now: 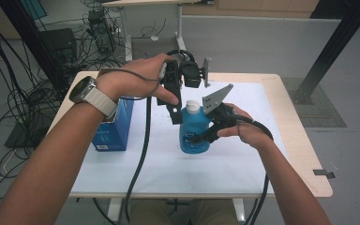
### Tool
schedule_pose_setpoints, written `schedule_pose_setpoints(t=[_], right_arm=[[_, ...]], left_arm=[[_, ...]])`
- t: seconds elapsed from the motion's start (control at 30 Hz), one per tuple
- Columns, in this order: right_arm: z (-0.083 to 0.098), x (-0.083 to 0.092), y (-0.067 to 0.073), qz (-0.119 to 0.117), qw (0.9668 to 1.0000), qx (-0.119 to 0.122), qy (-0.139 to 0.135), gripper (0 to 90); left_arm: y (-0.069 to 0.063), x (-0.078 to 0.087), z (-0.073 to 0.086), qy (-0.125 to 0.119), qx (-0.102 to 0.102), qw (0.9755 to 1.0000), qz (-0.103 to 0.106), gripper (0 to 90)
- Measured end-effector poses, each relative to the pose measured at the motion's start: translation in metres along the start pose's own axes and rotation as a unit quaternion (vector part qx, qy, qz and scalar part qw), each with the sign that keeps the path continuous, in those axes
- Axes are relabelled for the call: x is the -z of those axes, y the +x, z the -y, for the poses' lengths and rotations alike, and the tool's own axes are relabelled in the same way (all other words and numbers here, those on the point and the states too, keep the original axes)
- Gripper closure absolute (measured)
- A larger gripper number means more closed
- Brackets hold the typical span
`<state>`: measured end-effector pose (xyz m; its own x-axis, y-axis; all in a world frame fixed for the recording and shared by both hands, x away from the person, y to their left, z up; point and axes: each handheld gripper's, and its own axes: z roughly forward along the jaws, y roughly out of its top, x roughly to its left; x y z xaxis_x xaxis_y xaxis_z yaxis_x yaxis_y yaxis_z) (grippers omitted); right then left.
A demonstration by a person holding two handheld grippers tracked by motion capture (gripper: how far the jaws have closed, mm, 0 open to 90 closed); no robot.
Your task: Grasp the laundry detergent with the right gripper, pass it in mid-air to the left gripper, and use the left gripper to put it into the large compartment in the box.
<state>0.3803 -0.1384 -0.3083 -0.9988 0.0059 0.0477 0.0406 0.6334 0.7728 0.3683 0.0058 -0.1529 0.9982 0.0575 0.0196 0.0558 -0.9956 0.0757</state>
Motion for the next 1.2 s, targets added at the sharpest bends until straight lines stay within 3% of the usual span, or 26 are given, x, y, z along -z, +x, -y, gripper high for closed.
schedule_pose_setpoints(t=[1.2], right_arm=[[-0.0051,-0.0100,-0.0011,-0.008,1.0000,0.001,0.003,43.4]], left_arm=[[0.0013,-0.0047,-0.0065,-0.015,-0.007,0.9999,0.001,7.7]])
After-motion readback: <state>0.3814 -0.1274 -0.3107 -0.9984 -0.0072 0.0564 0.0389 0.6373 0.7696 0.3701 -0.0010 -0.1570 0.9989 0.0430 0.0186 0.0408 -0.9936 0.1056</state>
